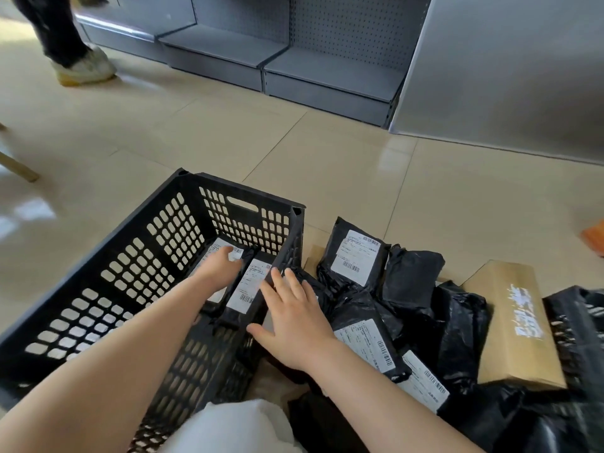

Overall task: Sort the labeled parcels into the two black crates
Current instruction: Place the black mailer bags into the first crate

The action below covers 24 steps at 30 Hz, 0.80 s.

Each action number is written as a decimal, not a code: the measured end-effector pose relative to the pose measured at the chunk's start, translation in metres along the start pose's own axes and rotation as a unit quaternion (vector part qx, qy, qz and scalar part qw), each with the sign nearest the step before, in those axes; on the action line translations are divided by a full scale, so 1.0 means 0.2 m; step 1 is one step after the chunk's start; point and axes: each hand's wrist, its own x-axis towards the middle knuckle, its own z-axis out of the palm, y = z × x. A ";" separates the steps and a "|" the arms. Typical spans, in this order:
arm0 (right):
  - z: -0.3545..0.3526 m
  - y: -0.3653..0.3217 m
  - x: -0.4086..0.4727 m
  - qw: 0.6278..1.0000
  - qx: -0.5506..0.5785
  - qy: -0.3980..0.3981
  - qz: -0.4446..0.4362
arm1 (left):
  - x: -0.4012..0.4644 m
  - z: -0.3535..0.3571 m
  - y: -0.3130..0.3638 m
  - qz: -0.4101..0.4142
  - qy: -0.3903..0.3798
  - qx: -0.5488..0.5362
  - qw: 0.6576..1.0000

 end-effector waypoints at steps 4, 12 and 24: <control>-0.14 0.07 -0.11 0.999 0.025 0.025 0.041 | -0.13 -0.03 0.19 0.055 0.058 -0.041 0.996; -0.44 0.28 -0.41 0.985 0.080 0.084 0.128 | -0.43 0.06 0.55 0.171 0.083 0.104 0.976; -0.58 0.50 -0.75 0.960 0.160 0.104 0.207 | -0.59 0.24 0.73 0.143 -0.052 0.290 0.945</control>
